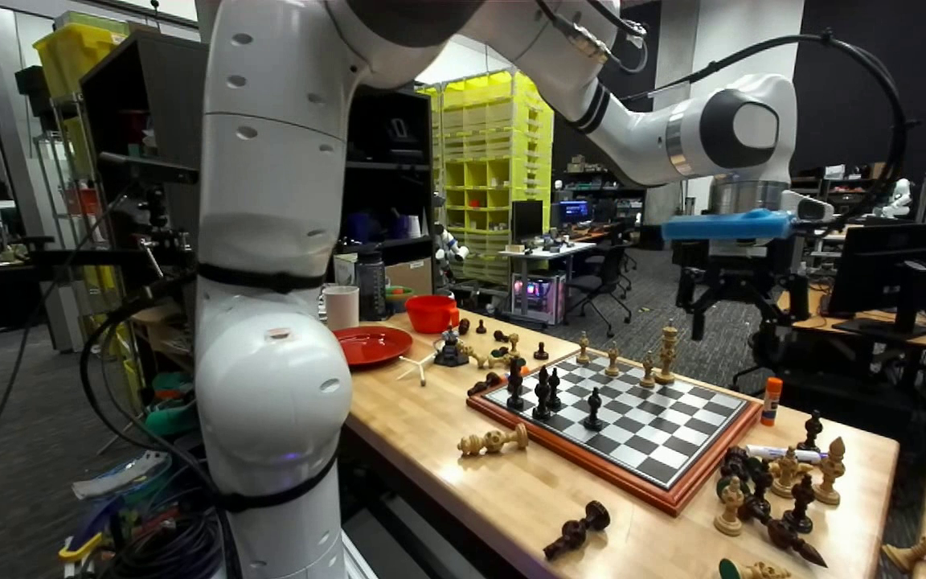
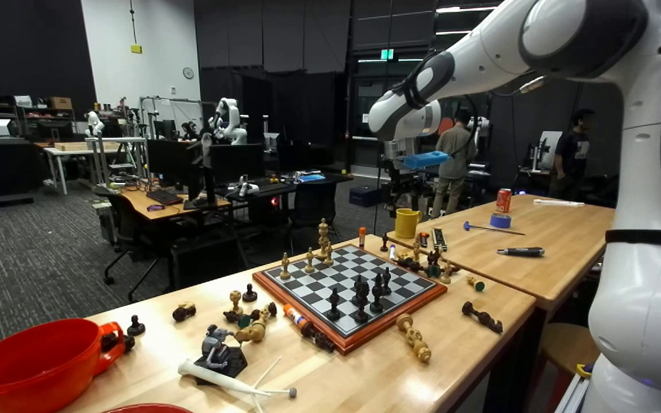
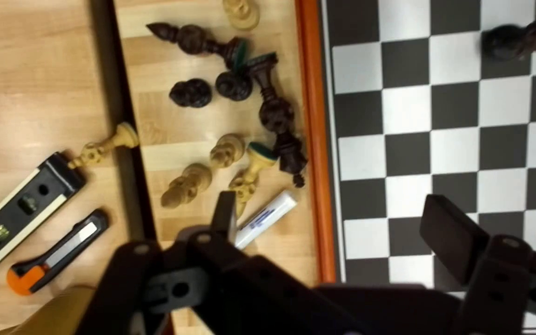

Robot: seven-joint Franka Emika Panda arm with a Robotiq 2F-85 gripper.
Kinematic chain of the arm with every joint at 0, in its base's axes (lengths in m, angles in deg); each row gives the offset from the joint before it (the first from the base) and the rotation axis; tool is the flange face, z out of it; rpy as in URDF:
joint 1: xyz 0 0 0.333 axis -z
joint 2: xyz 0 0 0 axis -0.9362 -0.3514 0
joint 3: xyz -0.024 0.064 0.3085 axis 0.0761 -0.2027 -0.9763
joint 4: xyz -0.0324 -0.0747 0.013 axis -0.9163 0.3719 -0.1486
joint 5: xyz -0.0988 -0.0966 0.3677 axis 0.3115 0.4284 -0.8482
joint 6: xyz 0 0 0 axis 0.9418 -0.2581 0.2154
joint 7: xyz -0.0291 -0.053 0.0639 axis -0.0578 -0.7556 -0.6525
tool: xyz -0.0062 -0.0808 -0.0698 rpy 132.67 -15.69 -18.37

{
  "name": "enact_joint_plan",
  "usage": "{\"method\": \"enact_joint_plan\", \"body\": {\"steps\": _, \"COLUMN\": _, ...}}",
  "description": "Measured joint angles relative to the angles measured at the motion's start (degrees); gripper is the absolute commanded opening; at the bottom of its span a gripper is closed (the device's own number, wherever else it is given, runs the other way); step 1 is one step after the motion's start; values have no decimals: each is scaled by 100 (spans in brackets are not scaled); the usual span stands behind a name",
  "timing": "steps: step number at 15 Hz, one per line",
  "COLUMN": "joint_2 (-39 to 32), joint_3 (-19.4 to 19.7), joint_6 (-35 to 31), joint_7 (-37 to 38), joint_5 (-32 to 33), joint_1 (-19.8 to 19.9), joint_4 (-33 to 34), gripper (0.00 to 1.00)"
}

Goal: Pick up a black chess piece from the table and put it on the chessboard

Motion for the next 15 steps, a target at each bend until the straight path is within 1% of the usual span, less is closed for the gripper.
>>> {"method": "enact_joint_plan", "body": {"steps": 1, "joint_2": -230, "joint_3": 15, "joint_6": -3, "joint_7": 8, "joint_5": 0, "joint_1": 60, "joint_4": 252, "gripper": 100}}
{"method": "enact_joint_plan", "body": {"steps": 3, "joint_2": -497, "joint_3": 32, "joint_6": -2, "joint_7": 11, "joint_5": -1, "joint_1": 124, "joint_4": 528, "gripper": 100}}
{"method": "enact_joint_plan", "body": {"steps": 9, "joint_2": -572, "joint_3": 10, "joint_6": 27, "joint_7": 34, "joint_5": -54, "joint_1": 138, "joint_4": 639, "gripper": 100}}
{"method": "enact_joint_plan", "body": {"steps": 12, "joint_2": -836, "joint_3": -11, "joint_6": 315, "joint_7": -100, "joint_5": -556, "joint_1": 295, "joint_4": 976, "gripper": 100}}
{"method": "enact_joint_plan", "body": {"steps": 15, "joint_2": -1361, "joint_3": -21, "joint_6": 647, "joint_7": -192, "joint_5": -1154, "joint_1": 601, "joint_4": 1642, "gripper": 100}}
